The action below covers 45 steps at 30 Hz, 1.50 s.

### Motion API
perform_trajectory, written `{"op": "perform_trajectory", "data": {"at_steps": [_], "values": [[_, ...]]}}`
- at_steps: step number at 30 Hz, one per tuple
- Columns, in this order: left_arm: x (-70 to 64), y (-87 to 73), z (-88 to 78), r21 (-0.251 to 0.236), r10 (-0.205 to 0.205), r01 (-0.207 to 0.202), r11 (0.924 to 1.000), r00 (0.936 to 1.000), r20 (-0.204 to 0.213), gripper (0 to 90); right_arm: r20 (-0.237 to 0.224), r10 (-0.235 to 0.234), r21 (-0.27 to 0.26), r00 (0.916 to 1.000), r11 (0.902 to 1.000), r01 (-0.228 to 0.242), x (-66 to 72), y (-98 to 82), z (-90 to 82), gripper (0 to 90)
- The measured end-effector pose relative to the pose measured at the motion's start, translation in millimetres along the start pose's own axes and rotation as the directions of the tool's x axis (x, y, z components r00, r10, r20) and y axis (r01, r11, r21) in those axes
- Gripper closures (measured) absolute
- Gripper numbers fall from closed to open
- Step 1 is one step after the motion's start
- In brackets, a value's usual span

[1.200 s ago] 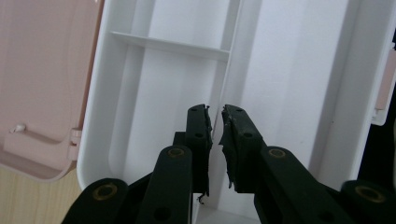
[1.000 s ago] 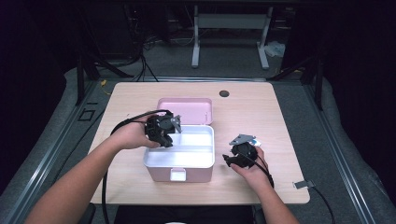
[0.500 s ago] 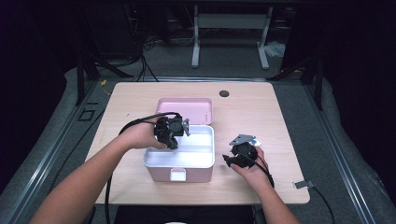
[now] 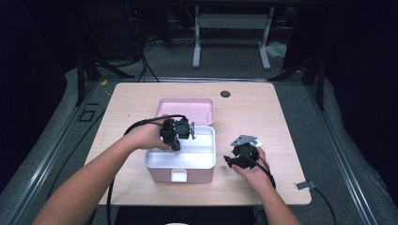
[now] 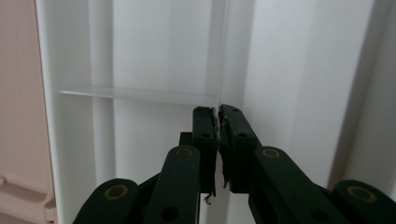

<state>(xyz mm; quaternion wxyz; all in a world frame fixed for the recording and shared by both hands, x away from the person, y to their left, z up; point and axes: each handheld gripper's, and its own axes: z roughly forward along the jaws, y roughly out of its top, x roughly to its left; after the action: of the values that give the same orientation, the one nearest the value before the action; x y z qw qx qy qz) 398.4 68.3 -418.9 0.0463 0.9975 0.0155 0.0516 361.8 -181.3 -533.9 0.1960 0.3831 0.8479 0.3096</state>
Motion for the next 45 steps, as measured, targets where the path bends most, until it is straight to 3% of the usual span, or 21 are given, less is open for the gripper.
{"op": "perform_trajectory", "data": {"at_steps": [23,30,35,36,38,40,42,43,44,45], "values": [[-4.6,3.6,-5.7,0.035,0.054,-0.053,0.9979,0.9982,-0.026,88.5,-0.006,0.002,0.003,1.0000,1.0000,-0.002,-0.2,-0.4,1.1,39.7],[-6.9,0.8,-19.6,0.003,0.038,-0.038,0.9993,0.9981,-0.048,89.5,0.000,0.003,0.006,1.0000,1.0000,-0.003,0.4,-0.3,1.0,39.7],[-3.0,-8.7,-39.9,-0.033,-0.018,0.017,0.9993,0.9986,-0.050,89.5,0.002,0.007,0.004,1.0000,1.0000,-0.007,1.2,0.0,0.8,39.7],[1.4,-15.9,-44.5,-0.038,-0.085,0.084,0.9958,0.9957,-0.037,89.5,0.002,0.003,0.003,1.0000,1.0000,-0.003,0.8,0.2,0.9,39.7],[6.3,-26.2,-47.2,-0.043,-0.151,0.150,0.9877,0.9882,-0.023,89.5,0.002,0.007,0.005,1.0000,1.0000,-0.007,1.2,0.2,1.1,39.7],[11.4,-37.9,-48.7,-0.048,-0.217,0.216,0.9752,0.9762,-0.010,89.5,0.000,0.005,0.005,1.0000,1.0000,-0.005,1.2,0.1,0.8,39.7],[15.7,-50.7,-49.7,-0.057,-0.264,0.263,0.9631,0.9646,-0.002,89.5,0.000,0.003,0.005,1.0000,1.0000,-0.003,0.9,0.1,0.4,39.7],[15.7,-50.7,-49.7,-0.057,-0.264,0.263,0.9631,0.9646,-0.002,89.5,0.000,0.002,0.003,1.0000,1.0000,-0.002,1.1,0.2,0.2,39.7],[18.7,-64.2,-49.9,-0.064,-0.319,0.319,0.9455,0.9476,0.011,89.5,0.001,0.001,-0.001,1.0000,1.0000,-0.001,1.4,0.3,0.2,39.7],[19.7,-71.1,-49.5,-0.070,-0.339,0.339,0.9382,0.9408,0.017,89.5,0.002,-0.003,0.001,1.0000,1.0000,0.003,1.8,0.6,-0.5,39.7]]}}
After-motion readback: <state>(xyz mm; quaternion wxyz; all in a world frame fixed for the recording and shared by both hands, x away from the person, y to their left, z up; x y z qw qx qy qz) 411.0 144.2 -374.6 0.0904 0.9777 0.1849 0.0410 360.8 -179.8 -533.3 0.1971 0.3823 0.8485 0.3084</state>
